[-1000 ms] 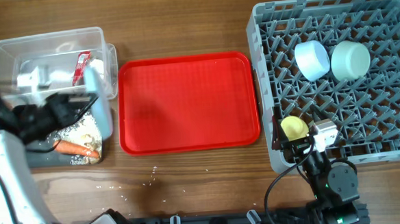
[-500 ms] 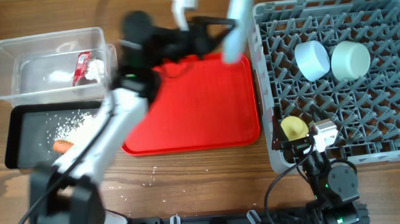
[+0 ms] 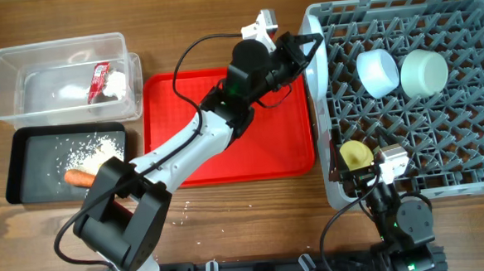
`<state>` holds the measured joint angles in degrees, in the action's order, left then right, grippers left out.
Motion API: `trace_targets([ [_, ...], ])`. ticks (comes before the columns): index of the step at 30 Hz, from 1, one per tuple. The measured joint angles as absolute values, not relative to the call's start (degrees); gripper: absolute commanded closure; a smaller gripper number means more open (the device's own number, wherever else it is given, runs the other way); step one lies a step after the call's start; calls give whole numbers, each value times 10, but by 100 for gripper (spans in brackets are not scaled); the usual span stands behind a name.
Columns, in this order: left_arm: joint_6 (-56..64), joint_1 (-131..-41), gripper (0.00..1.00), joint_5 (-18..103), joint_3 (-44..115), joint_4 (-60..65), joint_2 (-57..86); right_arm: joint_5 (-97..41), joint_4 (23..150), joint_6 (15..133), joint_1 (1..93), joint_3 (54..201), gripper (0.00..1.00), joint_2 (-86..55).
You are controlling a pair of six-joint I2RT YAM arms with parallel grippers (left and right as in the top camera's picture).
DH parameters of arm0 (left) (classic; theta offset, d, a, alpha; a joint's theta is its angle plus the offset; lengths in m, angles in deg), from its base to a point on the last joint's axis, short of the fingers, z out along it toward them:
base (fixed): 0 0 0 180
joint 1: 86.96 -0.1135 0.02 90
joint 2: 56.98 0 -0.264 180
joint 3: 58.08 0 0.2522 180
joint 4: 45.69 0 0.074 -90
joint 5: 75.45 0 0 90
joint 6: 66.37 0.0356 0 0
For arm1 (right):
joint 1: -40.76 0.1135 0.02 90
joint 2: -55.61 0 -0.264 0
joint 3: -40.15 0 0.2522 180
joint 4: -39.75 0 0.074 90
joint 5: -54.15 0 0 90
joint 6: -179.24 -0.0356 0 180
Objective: Sort waste into correct bins and load items into the dishwasher rack
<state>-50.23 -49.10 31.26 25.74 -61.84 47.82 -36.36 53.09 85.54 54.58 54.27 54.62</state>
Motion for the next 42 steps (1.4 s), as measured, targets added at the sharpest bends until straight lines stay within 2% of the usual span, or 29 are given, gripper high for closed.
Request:
trace_targets([
  [6,-521,-490,96,294,256,-717,479,-364,531,855,546,543,0,546],
  [16,-522,-461,96,281,256,-688,489,-364,531,855,546,543,0,546],
  [17,-522,-458,80,281,256,-688,495,-364,531,855,546,543,0,546],
  [19,-516,-456,0,280,256,-680,509,-364,531,855,546,543,0,546],
  [25,-426,-457,1,279,256,-662,522,-364,531,855,546,543,0,546],
  [27,-395,-462,0,279,257,-621,519,-364,531,855,546,543,0,546],
  [33,-306,-521,0,279,254,-376,432,-364,530,855,546,543,0,546],
  [38,-182,-615,0,270,258,-89,241,-364,531,855,546,543,0,546],
  [42,-118,-639,0,248,260,56,121,-364,531,855,546,543,0,546],
])
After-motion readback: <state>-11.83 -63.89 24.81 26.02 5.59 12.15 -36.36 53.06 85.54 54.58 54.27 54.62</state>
